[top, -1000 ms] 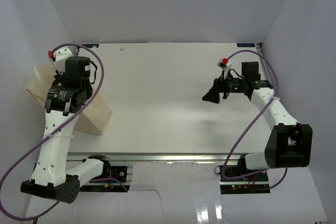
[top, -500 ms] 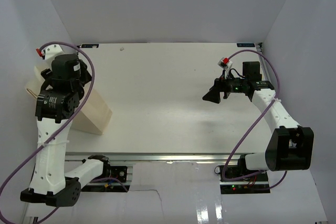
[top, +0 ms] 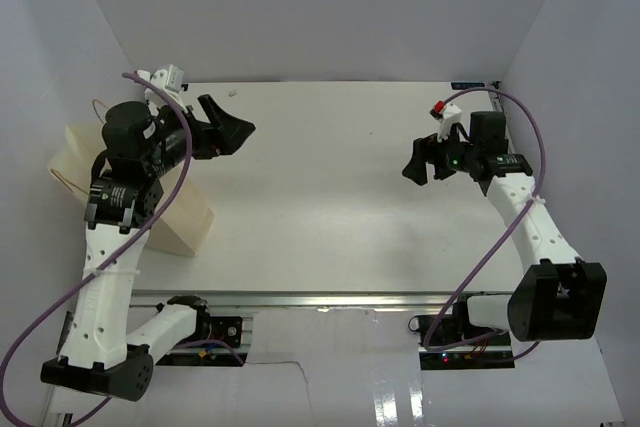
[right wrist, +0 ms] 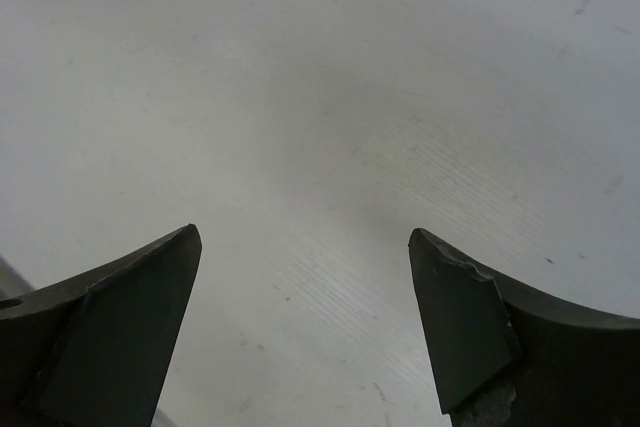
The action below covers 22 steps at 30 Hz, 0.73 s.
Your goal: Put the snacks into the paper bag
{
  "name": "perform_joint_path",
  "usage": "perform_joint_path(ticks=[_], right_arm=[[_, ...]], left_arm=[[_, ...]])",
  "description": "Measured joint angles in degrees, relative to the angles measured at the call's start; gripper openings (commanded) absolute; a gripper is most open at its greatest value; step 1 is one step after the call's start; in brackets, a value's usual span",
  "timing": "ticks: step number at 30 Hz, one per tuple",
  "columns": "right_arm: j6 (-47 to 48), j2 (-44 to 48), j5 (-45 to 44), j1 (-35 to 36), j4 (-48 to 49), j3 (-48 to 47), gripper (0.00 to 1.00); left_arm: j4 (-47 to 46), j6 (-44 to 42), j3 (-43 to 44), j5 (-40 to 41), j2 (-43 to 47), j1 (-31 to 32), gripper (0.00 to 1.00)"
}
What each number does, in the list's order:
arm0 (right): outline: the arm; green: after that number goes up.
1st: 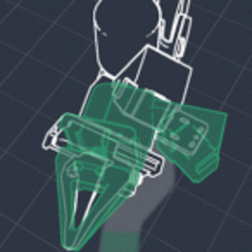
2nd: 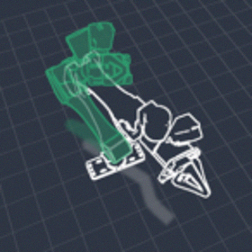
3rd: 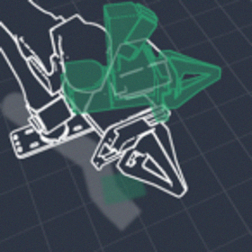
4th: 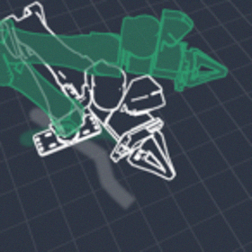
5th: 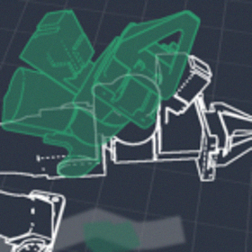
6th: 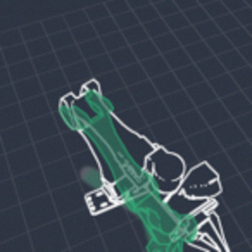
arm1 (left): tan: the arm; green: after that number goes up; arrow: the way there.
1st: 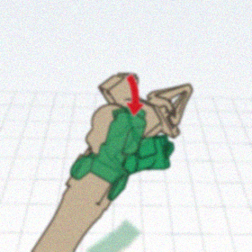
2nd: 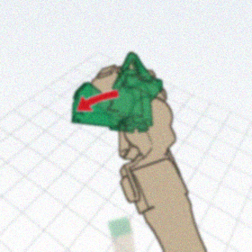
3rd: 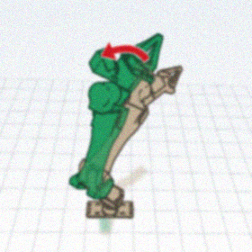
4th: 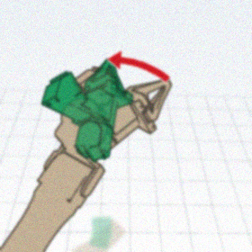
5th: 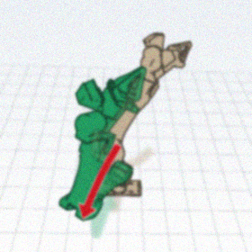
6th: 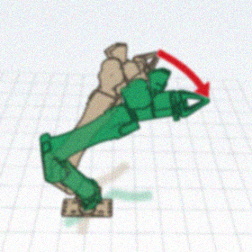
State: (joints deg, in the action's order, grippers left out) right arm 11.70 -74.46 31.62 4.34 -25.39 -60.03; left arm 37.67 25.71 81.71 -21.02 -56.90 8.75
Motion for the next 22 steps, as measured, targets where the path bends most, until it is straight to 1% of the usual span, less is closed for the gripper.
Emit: perform_joint_path(ticks=[4,10,18,22], right_arm=[[0.37,5.11,-9.01,-0.17,-0.15,-1.16,0.90],[0.17,12.24,-16.85,-0.20,-0.20,-1.20,0.90],[-0.37,17.90,-22.56,-0.22,-0.26,-0.98,0.90],[-0.87,19.71,-24.04,-0.22,-0.24,-0.98,0.90]], left_arm=[[-2.29,0.74,-3.32,-5.84,-0.68,0.00,0.98],[-5.42,1.36,-4.74,-10.10,0.31,0.00,0.98],[-6.71,1.29,-5.14,-11.61,1.31,0.00,0.98],[-6.78,1.07,-6.23,-11.54,2.21,0.00,0.98]])
